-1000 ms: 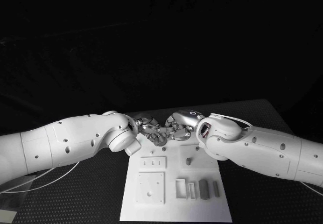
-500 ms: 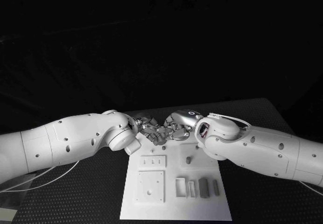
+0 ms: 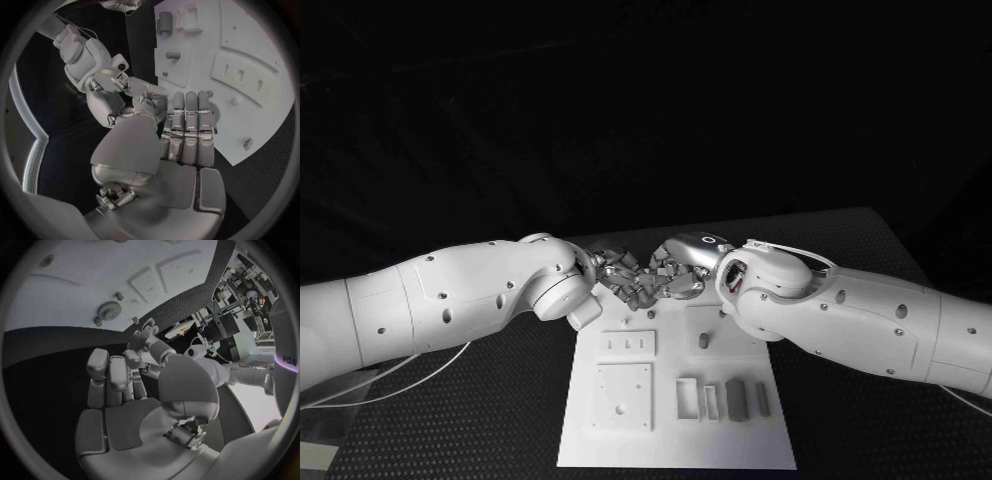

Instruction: Assemble the parts on the task board

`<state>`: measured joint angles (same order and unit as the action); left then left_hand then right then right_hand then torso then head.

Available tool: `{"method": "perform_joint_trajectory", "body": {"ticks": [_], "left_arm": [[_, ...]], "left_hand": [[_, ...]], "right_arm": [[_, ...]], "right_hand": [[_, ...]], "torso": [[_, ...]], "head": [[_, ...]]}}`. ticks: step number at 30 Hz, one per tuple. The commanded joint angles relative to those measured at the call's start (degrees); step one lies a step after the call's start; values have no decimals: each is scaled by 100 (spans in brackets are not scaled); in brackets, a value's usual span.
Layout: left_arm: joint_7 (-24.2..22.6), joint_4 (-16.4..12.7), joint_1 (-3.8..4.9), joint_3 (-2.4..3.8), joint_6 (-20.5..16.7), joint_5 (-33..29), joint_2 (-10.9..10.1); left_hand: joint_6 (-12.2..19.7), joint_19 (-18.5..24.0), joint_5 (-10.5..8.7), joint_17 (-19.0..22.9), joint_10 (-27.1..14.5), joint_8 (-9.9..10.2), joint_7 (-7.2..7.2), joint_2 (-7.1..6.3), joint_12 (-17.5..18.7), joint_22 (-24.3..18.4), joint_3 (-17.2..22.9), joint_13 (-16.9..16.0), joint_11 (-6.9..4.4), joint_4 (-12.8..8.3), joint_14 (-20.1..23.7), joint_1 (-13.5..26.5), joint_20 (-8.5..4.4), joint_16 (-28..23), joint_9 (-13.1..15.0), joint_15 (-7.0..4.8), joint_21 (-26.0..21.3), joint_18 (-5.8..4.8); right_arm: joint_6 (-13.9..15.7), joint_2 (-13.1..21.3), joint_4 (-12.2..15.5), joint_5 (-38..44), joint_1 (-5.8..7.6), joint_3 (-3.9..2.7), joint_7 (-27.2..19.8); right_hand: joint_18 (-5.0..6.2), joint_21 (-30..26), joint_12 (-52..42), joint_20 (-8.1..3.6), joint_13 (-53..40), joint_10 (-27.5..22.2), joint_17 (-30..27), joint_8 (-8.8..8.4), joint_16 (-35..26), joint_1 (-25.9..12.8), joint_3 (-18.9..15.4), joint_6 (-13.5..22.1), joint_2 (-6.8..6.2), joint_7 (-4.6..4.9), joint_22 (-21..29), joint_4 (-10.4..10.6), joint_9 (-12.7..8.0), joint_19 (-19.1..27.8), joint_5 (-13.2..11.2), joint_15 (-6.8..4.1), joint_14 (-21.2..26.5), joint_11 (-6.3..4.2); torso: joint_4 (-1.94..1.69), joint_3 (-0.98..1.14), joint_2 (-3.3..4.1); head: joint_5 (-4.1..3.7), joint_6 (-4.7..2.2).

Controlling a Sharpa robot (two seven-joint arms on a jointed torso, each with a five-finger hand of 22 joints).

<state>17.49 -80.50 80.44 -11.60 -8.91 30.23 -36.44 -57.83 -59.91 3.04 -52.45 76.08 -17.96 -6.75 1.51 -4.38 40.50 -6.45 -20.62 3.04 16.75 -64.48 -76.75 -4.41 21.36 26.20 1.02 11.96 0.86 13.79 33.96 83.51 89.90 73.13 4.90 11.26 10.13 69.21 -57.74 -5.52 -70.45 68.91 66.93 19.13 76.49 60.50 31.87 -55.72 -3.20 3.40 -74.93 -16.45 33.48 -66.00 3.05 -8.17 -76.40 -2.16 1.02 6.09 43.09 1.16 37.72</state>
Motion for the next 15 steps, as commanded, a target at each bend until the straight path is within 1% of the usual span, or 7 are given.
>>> {"method": "perform_joint_trajectory", "body": {"ticks": [1, 7, 11, 13, 15], "left_arm": [[-55, -8, 8, 11, 86, -1, 43], [-41, -9, 8, 11, 87, 1, 75], [-9, -9, 8, 11, 103, 20, 78], [0, -8, 8, 11, 105, 26, 73], [14, -8, 8, 10, 101, 33, 66]], "left_hand": [[-28, -47, 9, -8, 39, 8, 3, -8, 15, 10, -34, -9, -14, 2, -37, -64, -10, 33, -8, 10, 26, 38], [-39, -54, 10, -8, 45, 12, 2, -25, 18, 17, -62, -18, -13, 12, -42, -15, -10, 35, -14, 11, 26, 31], [-52, -60, 25, -8, 54, 11, 9, -27, 18, 24, -50, -25, -20, 3, -49, -55, -18, 39, -16, 5, 26, 36], [-61, -66, 57, -8, 60, 13, 13, -22, 21, 30, -34, -32, -22, 1, -53, -105, -21, 41, -19, 1, 26, 36], [-72, -68, 193, -8, 66, 17, 16, -18, 25, 40, -16, -42, -25, 1, -57, -190, -23, 43, -25, -2, 22, 32]], "right_arm": [[-83, -33, 25, 53, -9, 2, -31], [-106, -82, 0, 71, -11, 2, -17], [-95, -81, 6, 86, -12, 2, -10], [-92, -76, 6, 86, -12, 2, -7], [-98, -69, 10, 86, -12, 2, -6]], "right_hand": [[487, 16, -5, -37, 6, 3, -6, 16, -17, -23, 15, -508, -14, 48, -74, 14, 7, 8, 6, -36, 2, -31], [487, 16, -6, -38, 8, 4, -2, 16, -15, -23, 17, -511, -15, 47, -74, 13, 8, 6, 6, -37, -2, -32], [487, 16, -8, -39, 10, 6, -5, 16, -16, -24, 19, -516, -15, 45, -73, 12, 9, 4, 6, -38, -2, -34], [487, 16, -8, -39, 10, 7, -9, 16, -18, -23, 20, -518, -15, 45, -73, 11, 9, 4, 6, -39, 0, -34], [487, 16, -8, -39, 11, 7, -4, 16, -15, -23, 21, -518, -15, 44, -73, 11, 10, 3, 6, -39, -3, -34]], "torso": [[6, 5, -3], [6, 7, -3], [-1, 4, -4], [-2, 2, -4], [-2, 2, -2]], "head": [[11, 7], [17, 17], [17, 22], [16, 26], [17, 28]]}}
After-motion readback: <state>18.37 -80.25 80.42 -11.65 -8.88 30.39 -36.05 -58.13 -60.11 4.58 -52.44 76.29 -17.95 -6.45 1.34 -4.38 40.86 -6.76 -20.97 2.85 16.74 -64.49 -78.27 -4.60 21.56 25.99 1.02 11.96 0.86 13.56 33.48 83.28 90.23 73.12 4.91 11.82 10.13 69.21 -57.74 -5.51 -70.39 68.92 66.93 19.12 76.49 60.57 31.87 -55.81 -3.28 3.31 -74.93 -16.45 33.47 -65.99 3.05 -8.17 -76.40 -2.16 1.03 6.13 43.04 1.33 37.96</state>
